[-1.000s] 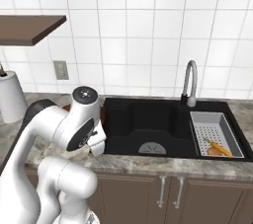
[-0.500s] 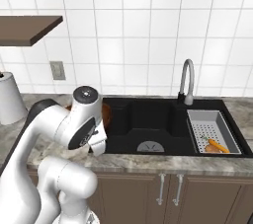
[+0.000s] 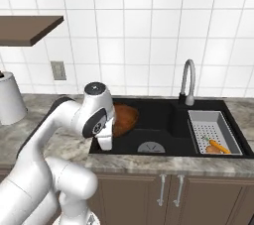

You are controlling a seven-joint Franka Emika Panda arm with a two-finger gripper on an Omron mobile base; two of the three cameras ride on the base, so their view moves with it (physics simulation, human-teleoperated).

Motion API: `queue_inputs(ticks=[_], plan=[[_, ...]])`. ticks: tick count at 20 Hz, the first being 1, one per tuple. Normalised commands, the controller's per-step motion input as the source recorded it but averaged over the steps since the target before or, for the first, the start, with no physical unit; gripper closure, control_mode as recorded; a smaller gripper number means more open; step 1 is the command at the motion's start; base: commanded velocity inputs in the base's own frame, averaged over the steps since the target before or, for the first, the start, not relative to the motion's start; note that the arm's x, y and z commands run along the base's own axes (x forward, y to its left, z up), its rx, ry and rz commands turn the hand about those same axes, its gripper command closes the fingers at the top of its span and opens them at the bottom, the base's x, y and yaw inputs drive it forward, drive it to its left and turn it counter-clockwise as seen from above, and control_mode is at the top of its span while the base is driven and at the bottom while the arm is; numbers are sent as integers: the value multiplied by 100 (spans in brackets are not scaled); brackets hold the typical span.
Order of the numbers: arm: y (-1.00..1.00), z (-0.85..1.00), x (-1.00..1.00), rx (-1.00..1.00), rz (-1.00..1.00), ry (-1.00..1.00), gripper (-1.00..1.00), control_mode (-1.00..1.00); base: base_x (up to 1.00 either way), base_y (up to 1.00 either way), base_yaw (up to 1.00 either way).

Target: Dump the potato and carrot from the bowl so the bowl can be washed. Place the bowl in the sink after clearing the leftovers.

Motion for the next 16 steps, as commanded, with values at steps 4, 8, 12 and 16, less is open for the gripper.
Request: queue_inputs(ticks=[4,8,12,16], plan=[[-22,-19,77,4,-41,29,100,-100,0,0,0],[-31,-20,64,5,-32,30,100,-100,0,0,0],[-14,-2,3,12,-6,5,100,-100,0,0,0],[-29,-53,0,8,-2,0,100,-100,0,0,0]])
